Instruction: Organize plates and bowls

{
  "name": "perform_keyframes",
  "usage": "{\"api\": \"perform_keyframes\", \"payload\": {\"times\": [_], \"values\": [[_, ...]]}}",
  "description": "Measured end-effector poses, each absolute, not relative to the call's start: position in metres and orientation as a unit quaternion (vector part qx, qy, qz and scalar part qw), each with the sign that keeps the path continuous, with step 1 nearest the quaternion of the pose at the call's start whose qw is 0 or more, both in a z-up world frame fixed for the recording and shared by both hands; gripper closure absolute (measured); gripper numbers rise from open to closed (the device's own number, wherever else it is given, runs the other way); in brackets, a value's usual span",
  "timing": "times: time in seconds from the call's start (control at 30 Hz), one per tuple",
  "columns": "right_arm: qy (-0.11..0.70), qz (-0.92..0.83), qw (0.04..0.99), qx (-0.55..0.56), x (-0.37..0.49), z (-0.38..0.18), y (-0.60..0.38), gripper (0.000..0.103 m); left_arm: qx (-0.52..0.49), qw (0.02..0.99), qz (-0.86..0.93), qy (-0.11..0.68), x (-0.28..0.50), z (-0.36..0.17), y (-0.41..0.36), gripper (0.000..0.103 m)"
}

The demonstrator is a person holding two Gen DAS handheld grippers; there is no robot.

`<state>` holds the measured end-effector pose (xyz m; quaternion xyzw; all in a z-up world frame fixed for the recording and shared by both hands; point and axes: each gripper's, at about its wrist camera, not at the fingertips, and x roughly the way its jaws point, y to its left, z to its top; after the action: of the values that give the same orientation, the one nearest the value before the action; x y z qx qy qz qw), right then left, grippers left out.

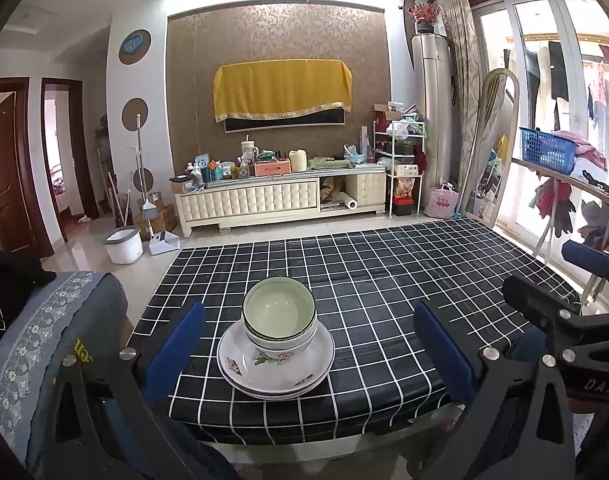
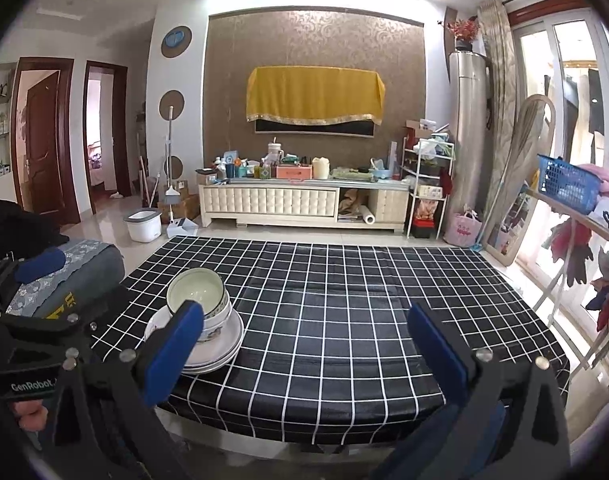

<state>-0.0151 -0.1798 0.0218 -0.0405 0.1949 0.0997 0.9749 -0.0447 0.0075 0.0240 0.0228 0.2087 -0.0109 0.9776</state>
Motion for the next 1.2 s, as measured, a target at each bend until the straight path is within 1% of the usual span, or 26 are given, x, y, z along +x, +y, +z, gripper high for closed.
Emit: {"api": "perform_keyframes", "payload": {"times": [0.53, 1.2], "values": [[0.198, 0.095, 0.975, -0.039, -0.0180, 0.0244, -0.1826, 0.000, -0.002, 0.976, -0.034, 0.216, -0.0472, 0.0240, 0.0136, 0.000], [0.201, 0.100, 0.974, -0.044, -0.0196, 0.0244, -0.1813, 0.000, 0.005, 0.975, -0.026, 0.219, -0.0492, 0.0227, 0.0124, 0.000]]}}
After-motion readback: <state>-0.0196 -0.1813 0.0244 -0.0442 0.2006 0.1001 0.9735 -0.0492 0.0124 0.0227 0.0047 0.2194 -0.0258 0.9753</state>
